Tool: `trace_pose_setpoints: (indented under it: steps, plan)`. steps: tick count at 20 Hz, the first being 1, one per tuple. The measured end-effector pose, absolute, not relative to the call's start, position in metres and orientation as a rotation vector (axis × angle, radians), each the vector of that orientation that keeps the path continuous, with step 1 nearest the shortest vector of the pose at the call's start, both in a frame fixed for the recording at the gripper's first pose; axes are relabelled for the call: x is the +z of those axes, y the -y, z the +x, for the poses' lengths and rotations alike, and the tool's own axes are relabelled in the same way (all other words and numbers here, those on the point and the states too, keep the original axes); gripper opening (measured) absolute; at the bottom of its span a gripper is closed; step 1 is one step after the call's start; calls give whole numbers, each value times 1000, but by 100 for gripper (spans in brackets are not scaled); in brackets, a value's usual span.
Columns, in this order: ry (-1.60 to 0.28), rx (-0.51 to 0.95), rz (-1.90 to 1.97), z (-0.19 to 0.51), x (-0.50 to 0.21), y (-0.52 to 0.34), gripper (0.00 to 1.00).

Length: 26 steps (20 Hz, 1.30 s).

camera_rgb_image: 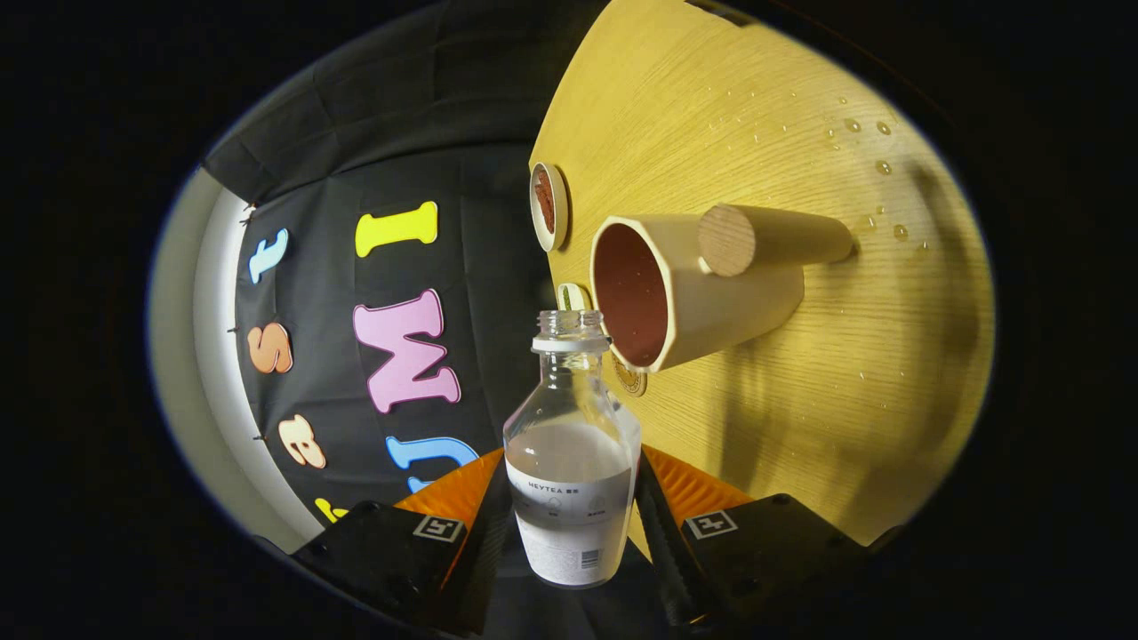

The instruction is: Take the bottle from table, then pour the juice into the cup, finally place the bottle on the coaster

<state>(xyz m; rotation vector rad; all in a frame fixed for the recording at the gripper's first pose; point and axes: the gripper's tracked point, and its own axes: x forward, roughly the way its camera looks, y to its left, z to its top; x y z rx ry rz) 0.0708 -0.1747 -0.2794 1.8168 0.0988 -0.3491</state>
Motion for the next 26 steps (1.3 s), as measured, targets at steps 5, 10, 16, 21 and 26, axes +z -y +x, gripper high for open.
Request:
trace_pose_setpoints:
  steps: [5,10,16,21,26]
  plan:
    - [-126,-342,1858,71,-280,169,75]
    - [-134,-346,1904,75,-281,171,75]
    - [-135,-347,1929,75,-278,172,75]
    - [-131,-345,1950,75,-276,173,75]
    - [-115,-355,1981,74,-274,174,75]
